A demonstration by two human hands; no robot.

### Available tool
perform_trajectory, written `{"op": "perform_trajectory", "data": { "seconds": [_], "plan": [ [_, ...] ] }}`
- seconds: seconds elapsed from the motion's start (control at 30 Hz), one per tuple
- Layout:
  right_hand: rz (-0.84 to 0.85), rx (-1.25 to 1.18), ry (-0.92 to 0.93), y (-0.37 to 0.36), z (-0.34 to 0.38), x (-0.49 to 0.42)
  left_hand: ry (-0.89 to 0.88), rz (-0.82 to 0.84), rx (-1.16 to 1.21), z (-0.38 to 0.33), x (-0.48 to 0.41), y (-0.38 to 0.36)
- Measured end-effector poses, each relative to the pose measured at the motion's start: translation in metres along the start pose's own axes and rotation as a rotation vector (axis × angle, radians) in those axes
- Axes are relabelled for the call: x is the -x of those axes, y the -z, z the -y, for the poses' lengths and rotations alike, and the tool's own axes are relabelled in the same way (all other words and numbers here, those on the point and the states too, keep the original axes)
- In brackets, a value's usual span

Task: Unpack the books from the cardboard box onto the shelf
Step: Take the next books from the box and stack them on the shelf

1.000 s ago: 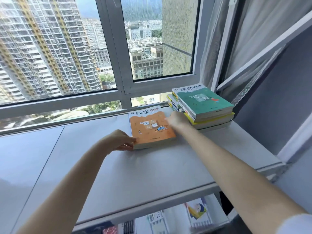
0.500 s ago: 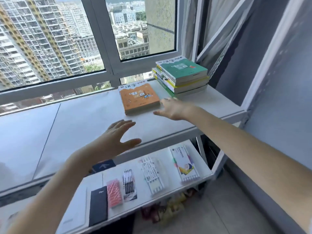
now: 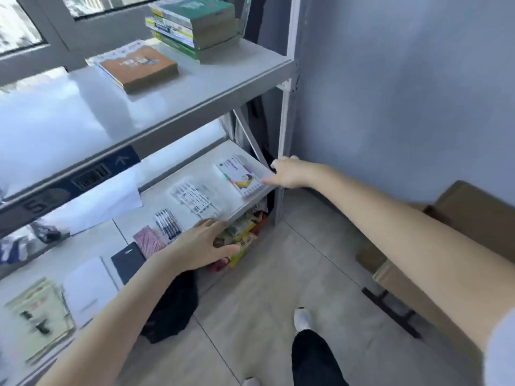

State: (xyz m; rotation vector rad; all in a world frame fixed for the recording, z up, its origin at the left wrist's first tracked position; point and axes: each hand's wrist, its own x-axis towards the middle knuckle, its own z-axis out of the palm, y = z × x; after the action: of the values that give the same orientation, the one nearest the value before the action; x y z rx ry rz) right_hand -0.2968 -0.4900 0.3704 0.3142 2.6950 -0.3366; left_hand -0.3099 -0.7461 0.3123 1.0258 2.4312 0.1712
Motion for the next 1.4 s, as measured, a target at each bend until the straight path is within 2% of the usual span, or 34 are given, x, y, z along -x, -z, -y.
{"op": "perform_trajectory", "data": {
  "seconds": [0.17,0.3,0.43,0.7,0.93,1.13,1.3,1.4],
  "plan": [
    [0.057,-0.069,-0.183,-0.048,-0.087,0.071,-0.142,0.047,-0.085,-0.082,-0.011,-0.032],
    [0.037,-0.150,-0.307,-0.072,-0.184,0.138,-0.297,-0.016,-0.268,-0.175,-0.035,-0.061],
    [0.019,-0.293,-0.424,-0.092,-0.282,0.214,-0.456,0.002,-0.362,-0.281,-0.066,-0.095],
    [0.061,-0.416,-0.621,-0.128,-0.442,0.329,-0.650,0.064,-0.406,-0.466,-0.121,-0.151],
    [0.075,-0.585,-0.773,-0.168,-0.559,0.334,-0.710,0.207,-0.454,-0.554,-0.200,-0.192],
    [0.168,-0.722,-0.892,-0.203,-0.647,0.311,-0.710,0.356,-0.466,-0.608,-0.297,-0.233],
    [0.191,-0.854,-0.939,-0.244,-0.698,0.297,-0.837,0.409,-0.595,-0.642,-0.361,-0.273],
    [0.153,-0.961,-0.960,-0.281,-0.720,0.291,-0.851,0.467,-0.654,-0.657,-0.390,-0.311]
  ]
}}
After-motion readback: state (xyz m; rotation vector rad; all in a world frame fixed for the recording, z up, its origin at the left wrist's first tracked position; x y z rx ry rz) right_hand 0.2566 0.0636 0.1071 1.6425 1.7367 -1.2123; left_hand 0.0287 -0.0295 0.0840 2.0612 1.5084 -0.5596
